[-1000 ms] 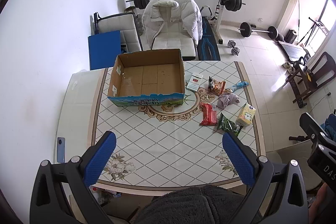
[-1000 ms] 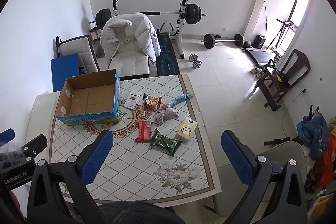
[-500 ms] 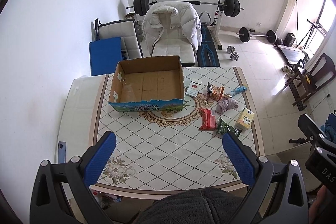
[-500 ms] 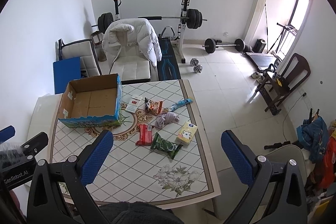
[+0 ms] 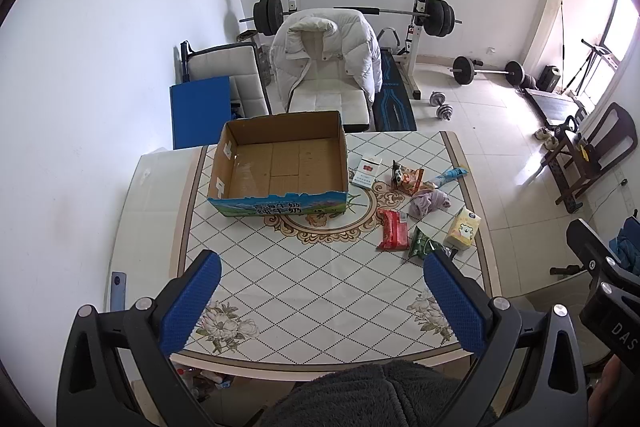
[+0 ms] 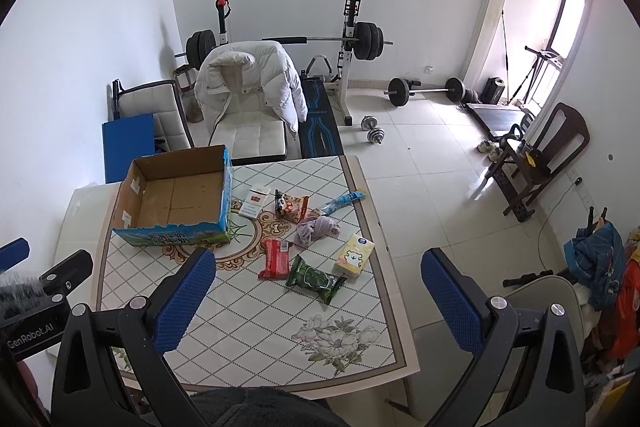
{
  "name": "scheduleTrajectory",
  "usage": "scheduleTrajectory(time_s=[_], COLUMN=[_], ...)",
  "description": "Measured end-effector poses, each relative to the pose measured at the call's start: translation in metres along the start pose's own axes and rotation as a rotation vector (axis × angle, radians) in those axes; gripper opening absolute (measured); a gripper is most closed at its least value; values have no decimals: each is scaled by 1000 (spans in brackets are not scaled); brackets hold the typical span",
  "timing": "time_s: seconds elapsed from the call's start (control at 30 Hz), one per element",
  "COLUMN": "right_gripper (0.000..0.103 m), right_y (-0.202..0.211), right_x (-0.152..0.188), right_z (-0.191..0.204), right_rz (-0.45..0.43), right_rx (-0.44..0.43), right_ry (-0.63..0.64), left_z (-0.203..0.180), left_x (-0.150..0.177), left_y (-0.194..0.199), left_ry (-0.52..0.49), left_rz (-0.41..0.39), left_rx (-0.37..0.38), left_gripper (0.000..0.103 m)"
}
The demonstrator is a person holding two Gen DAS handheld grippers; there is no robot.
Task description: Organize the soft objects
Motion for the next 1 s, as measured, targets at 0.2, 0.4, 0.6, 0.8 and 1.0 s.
scheduleTrajectory(time_s=[0.2,0.4,0.6,0.8,1.0], right_gripper=[103,103,103,103,103], right_y=[2,5,10,12,11], right_x=[1,5,7,8,7], right_z=[-1,-3,-5,-5,-5], right_rz=[-2,-3,-11,-13,-13], right_rx=[4,3,6,7,7], right_ry=[-1,-3,-10,-11,-12], left_z=[0,0,1,0,0], left_x=[-1,0,2,2,3], left_y=[4,5,5,8,8], left_ry=[2,4,5,4,7], left_rz=[-9,-11,-16,-22,-21], left_rx=[-1,1,4,3,6], left_gripper=[103,103,103,103,103])
Point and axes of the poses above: each gripper's, at about its wrist camera, not at the fingertips, and y roughly against the way its jaws point, z to its left, x to its underside, the point moved 4 cm from there along -y, roughly the way its jaws point, and after that the axes turned 9 degrees about y, right-handed, at the moved point
